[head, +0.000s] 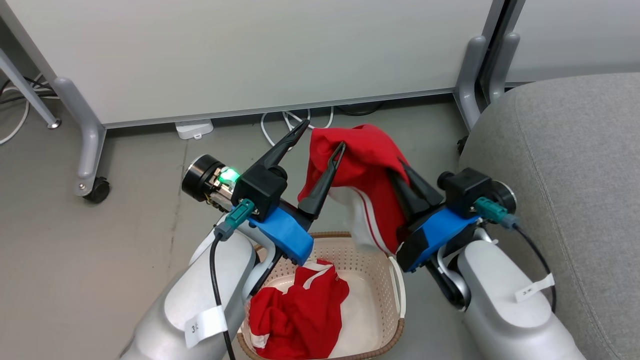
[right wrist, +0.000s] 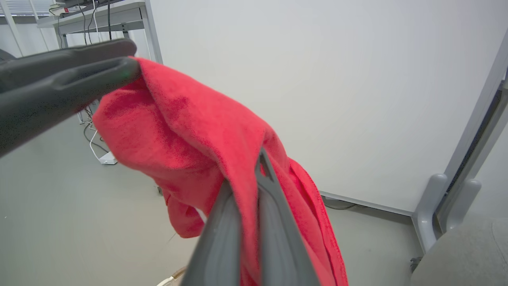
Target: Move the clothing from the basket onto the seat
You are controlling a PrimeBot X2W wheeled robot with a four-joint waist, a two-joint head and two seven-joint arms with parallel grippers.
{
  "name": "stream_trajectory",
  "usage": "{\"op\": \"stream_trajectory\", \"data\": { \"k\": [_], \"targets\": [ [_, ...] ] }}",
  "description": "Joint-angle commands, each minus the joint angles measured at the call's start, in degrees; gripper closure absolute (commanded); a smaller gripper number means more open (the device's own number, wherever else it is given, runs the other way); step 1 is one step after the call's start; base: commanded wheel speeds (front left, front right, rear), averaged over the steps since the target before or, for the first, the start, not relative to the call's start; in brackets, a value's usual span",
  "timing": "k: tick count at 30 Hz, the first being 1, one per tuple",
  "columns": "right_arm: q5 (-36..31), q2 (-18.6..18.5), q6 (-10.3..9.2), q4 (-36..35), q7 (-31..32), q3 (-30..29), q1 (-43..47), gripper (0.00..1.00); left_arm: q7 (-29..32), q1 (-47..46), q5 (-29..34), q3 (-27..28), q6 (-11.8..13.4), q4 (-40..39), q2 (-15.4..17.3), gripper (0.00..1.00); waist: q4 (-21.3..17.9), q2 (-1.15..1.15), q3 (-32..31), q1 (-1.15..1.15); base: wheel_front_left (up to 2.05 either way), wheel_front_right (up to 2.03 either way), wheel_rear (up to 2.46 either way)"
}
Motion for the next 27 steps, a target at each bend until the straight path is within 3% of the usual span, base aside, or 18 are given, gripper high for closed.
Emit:
{"op": "stream_trajectory", "data": {
  "k": [1, 11, 27],
  "targets": [
    [-0.11, -0.16, 0.01, -0.47, -0.02, -0.60, 0.53, 1.00, -0.30, 0.63, 0.20, 0.28, -0.07, -0.17, 0.21, 0.00, -0.04, 0.00, 0.07, -0.01, 0.00, 0.00, 0.00],
    [-1.76, -0.15, 0.01, -5.02, -0.01, -9.07, 1.84, 1.00, -0.30, 2.81, 0.94, 0.20, -0.07, -1.49, 1.20, 0.00, -3.09, 0.00, 1.68, -0.01, 0.00, 0.00, 0.00],
    [-4.96, -0.10, 0.01, -16.45, -0.02, -15.61, 8.70, 1.00, -0.29, 6.69, 2.20, -1.35, -0.07, -6.86, 3.38, 0.00, -17.53, 0.00, 4.50, -0.01, 0.00, 0.00, 0.00]
  ]
}}
